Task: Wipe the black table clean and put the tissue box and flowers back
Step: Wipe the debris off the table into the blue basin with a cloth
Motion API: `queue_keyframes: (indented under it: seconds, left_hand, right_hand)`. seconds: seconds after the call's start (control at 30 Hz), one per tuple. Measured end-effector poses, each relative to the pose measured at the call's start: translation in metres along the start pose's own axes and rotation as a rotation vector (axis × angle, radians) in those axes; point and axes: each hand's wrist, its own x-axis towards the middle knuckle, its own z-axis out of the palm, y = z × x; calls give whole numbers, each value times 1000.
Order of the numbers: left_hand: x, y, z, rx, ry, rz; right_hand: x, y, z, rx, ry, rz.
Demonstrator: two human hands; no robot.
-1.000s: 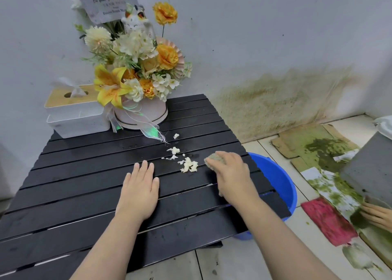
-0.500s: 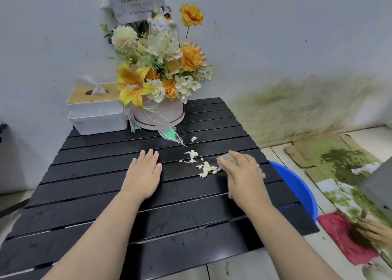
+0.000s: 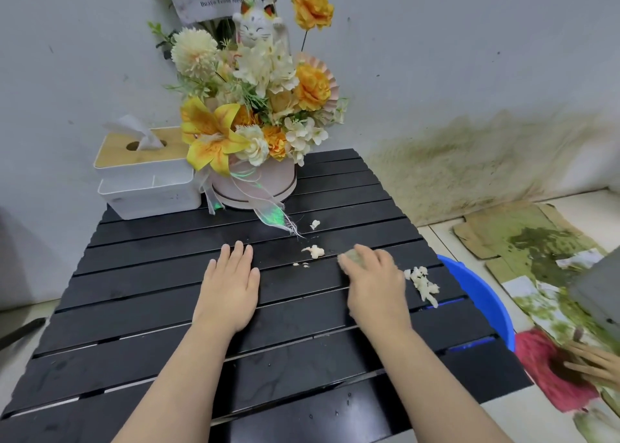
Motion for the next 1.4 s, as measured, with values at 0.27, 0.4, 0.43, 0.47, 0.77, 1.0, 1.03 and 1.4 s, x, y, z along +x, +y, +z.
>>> queue_keyframes:
  seconds: [0.27,0.4,0.43,0.47,0.77,1.0,1.03,1.4]
  left_hand:
    - [0,0,0,23,-6,-4]
    - [1,0,0,19,-14,-1]
    - [1,0,0,13,-13,-2]
    - [0,0,0,13,-11,-4]
    - [0,0,-1,15,-15,-5]
    - [0,0,-1,-5,-7,-8]
    - [1,0,0,-2,-8,-10]
    - [0,-1,1,-43,9,-15]
  right_hand:
    - [3,-83,16,71,-12,-159]
    - [6,-58,19,12,-25,-160]
    - [7,-44,17,1,-31,-123]
    - [9,-31,14,-17,-40,-75]
    - [47,-83,12,62,-49,-33]
    - [45,-46,30,-25,-145,-27]
    - [43,-29,26,-45,-145,45]
    - [74,-103,31,85,-197,-209]
